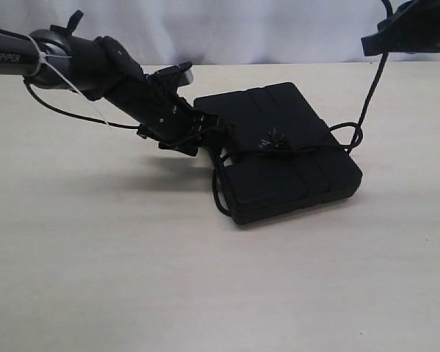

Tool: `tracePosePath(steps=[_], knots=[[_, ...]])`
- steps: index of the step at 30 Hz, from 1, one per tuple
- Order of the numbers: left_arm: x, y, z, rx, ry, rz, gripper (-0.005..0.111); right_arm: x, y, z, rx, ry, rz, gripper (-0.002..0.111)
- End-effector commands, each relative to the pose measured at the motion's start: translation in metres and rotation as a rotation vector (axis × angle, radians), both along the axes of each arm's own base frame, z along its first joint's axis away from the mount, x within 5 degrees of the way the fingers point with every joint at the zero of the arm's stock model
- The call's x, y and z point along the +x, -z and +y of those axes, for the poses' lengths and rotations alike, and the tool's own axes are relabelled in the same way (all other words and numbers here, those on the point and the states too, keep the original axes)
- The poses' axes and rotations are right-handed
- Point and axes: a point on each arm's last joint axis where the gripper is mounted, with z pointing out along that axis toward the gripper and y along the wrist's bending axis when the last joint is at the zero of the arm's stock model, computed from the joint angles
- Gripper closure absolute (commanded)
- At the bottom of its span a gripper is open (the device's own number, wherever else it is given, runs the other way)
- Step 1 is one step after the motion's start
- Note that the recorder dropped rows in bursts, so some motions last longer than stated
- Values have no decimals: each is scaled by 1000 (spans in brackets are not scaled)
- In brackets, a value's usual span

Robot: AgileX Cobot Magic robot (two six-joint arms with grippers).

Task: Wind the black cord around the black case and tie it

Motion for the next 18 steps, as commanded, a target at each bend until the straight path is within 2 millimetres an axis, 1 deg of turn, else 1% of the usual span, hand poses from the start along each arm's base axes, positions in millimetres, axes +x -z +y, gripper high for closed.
tracePosePath(steps=[1,6,9,10,11,12,14,15,16,18], knots=[[4,6,-5,0,-53,-30,54,3,1,-2,6,14,-4,104],[6,10,-21,25,-80,-105,54,6,7,-2,5,14,14,104],[9,12,-22,47,-107,-150,55,7,8,-2,5,13,18,104],[9,13,-22,45,-110,-147,57,6,8,-2,5,13,20,104],[8,14,-23,50,-100,-142,63,6,9,-2,5,12,22,104],[8,15,-20,65,-86,-146,72,6,9,-2,5,11,24,104],[8,16,-14,92,-56,-142,93,6,9,-2,5,11,24,104],[9,15,-12,87,-61,-136,101,6,8,-2,9,15,22,104],[10,12,-8,79,-74,-136,107,7,8,-2,22,25,20,104],[13,3,0,58,-99,-139,107,7,8,-2,44,43,17,104]])
